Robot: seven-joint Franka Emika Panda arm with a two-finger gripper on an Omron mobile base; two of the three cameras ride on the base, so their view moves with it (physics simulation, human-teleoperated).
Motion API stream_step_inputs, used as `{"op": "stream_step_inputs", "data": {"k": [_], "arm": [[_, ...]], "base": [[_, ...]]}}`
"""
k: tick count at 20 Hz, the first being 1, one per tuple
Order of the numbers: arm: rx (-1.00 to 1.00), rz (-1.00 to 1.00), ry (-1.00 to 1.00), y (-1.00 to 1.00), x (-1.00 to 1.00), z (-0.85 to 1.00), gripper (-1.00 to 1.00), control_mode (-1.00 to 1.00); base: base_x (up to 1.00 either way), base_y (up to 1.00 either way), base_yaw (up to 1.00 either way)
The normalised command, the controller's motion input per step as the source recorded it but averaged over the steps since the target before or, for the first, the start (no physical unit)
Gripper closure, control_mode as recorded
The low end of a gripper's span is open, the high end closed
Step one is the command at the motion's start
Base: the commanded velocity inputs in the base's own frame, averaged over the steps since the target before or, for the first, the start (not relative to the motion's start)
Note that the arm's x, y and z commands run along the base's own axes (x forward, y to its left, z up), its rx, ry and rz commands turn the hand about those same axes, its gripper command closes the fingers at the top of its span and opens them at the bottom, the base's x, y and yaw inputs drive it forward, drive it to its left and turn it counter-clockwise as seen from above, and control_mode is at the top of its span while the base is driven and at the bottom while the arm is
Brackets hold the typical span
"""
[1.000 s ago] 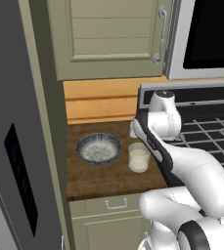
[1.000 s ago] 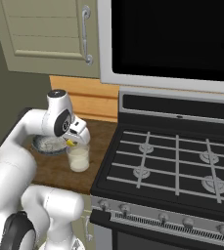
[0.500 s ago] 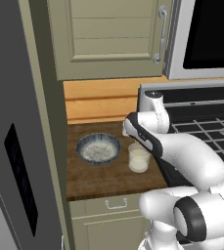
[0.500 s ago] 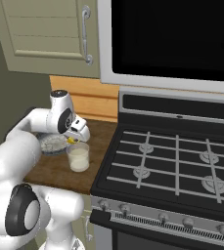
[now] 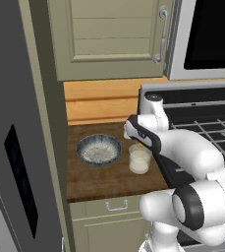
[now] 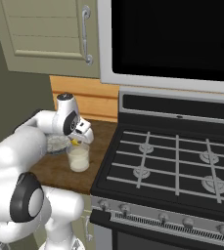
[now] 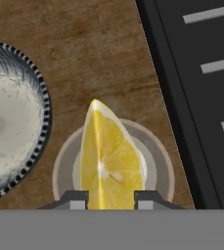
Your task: Grab a lemon wedge from the fridge and one ice cube from the ice bowl, and put them in the glass of lemonade.
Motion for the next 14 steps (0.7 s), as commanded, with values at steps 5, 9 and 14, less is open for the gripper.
{"op": "stream_step_inputs", "data": {"k": [5,9,14], "arm": [[0.01,0.00,0.00,0.00,-0.09,-0.08,1.00,-1.00],[0.00,0.00,0.00,0.00,0.00,0.00,1.00,-1.00],[0.00,0.00,0.00,0.00,0.00,0.00,-1.00,-1.00]], "base": [[0.00,0.00,0.00],[0.00,0.00,0.00],[0.00,0.00,0.00]]}}
